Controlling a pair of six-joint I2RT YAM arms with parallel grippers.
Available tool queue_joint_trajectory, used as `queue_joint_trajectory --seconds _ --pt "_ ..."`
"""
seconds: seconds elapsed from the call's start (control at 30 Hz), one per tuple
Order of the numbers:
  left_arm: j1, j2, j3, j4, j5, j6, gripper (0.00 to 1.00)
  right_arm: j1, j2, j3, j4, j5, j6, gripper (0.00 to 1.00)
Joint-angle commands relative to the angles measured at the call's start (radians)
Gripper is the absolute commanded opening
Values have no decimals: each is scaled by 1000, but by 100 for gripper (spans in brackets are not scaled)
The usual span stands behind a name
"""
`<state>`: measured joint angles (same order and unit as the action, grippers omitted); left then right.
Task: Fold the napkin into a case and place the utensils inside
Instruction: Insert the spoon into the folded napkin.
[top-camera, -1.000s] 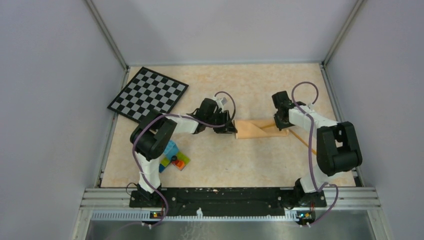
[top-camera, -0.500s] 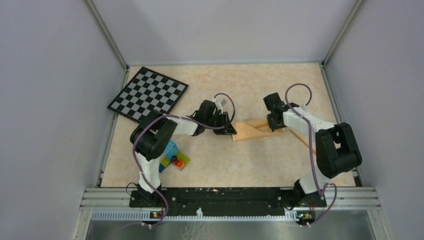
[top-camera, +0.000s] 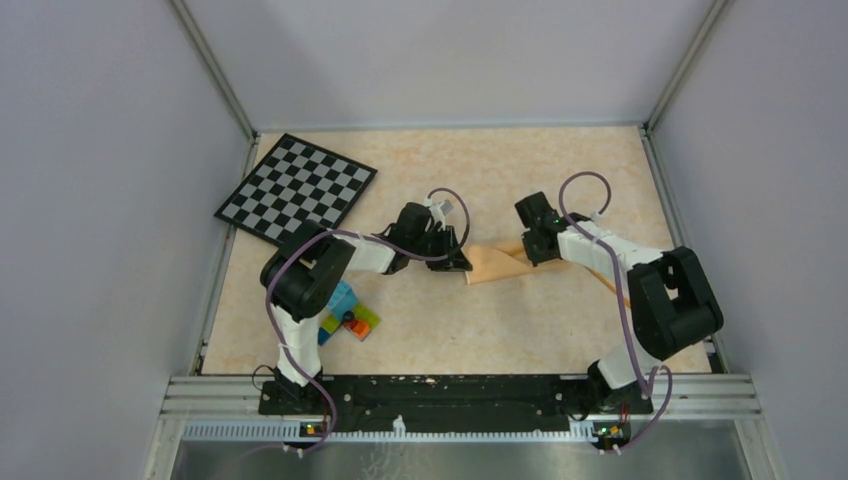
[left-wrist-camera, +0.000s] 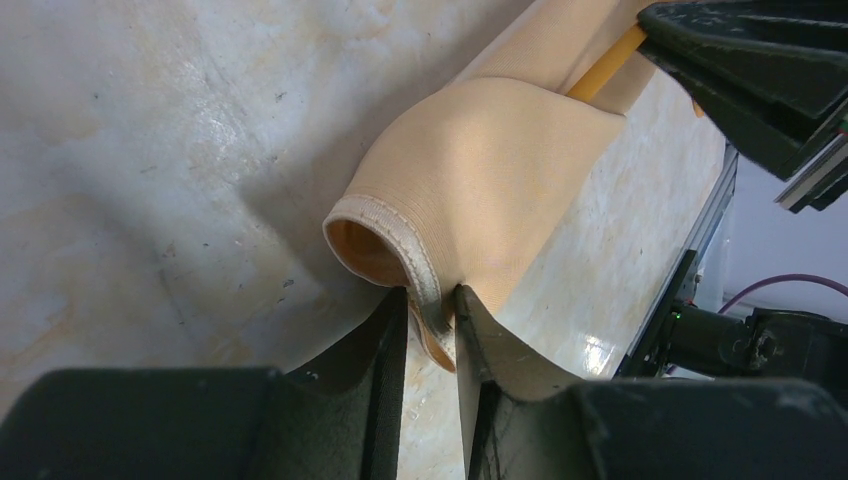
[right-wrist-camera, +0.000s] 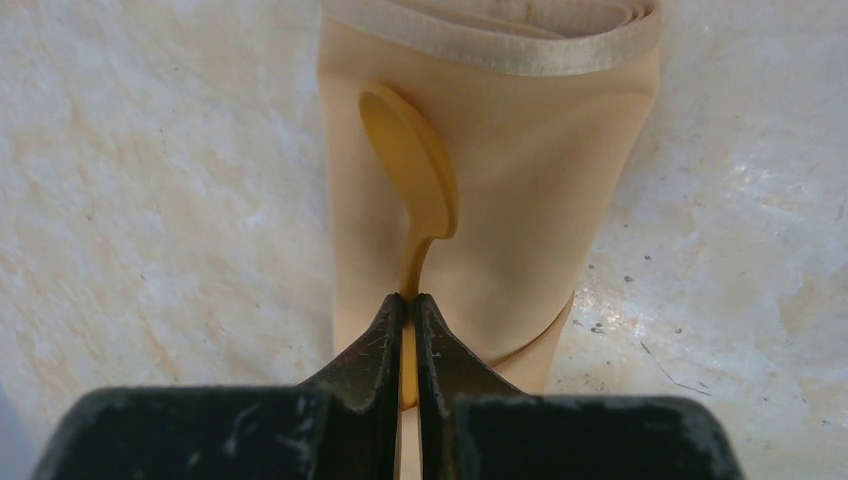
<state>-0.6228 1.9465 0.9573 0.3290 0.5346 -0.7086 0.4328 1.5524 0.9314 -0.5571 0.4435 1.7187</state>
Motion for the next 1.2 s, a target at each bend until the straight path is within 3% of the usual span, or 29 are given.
queue_joint_trajectory --seconds 0.0,0.67,0.97,1.17 --pt "-5 0 -9 4 2 12 29 31 53 29 50 -10 32 0" --pt "-3 10 -9 0 1 20 26 82 91 -31 245 -99 57 0" --pt "-5 -6 -12 -15 -7 28 26 83 35 27 108 -58 -83 48" --pt "-4 -9 -23 -9 -5 28 26 78 -96 92 -79 47 -282 66"
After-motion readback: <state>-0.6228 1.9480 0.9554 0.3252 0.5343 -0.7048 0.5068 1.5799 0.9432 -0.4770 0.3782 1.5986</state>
